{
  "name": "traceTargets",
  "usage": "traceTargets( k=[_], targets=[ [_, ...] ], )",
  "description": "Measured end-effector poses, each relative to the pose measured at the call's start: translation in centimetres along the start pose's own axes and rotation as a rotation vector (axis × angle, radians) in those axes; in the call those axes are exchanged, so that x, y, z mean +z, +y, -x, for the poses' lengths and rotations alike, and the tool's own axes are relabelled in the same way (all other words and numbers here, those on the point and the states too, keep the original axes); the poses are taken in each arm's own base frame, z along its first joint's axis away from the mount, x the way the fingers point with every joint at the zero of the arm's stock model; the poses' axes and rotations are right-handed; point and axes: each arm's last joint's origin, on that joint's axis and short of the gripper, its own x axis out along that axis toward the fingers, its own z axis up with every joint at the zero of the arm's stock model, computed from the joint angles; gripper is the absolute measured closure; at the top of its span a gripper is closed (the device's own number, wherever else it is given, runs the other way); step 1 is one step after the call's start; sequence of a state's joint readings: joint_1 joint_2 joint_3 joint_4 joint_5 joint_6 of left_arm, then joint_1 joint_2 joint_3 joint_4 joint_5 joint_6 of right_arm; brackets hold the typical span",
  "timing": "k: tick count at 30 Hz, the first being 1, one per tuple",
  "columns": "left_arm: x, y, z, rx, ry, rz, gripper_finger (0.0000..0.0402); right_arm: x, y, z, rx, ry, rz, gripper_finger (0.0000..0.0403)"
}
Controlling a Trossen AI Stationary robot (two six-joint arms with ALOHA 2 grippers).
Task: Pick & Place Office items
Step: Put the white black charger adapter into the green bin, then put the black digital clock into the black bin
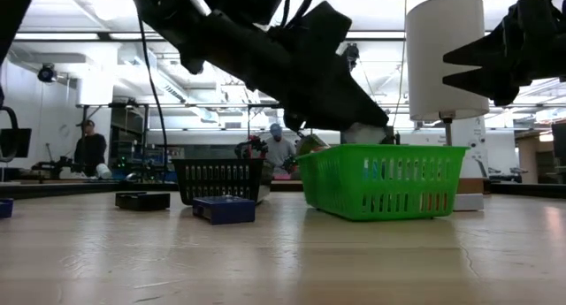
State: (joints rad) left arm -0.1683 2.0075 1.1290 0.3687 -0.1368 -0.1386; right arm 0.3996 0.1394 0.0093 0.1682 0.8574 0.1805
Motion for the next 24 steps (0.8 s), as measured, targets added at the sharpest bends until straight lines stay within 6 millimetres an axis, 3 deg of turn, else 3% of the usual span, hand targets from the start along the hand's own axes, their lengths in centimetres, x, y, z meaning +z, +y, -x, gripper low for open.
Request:
traceTargets(
  k=[6, 14, 19, 24],
  targets=[
    [0.0, 0.2, 0.0, 0.001, 0.003, 0.013, 0.0186, 0.0, 0.0, 0.0, 0.0, 0.0, 0.0, 0.0076],
    [0.4, 0.2, 0.5, -0.005, 0.006, 0.017, 0.018, 0.0, 0.0, 0.0, 0.0, 0.0, 0.0, 0.0072],
    [2.6, 0.3, 2.9, -0.005, 0.008, -0.025, 0.0181, 0.0, 0.0, 0.0, 0.0, 0.0, 0.0, 0.0076],
    [3.1, 0.7, 6.2, 0.046, 0.175, -0.032, 0.0181, 0.0, 0.0, 0.0, 0.0, 0.0, 0.0, 0.0073]
  ],
)
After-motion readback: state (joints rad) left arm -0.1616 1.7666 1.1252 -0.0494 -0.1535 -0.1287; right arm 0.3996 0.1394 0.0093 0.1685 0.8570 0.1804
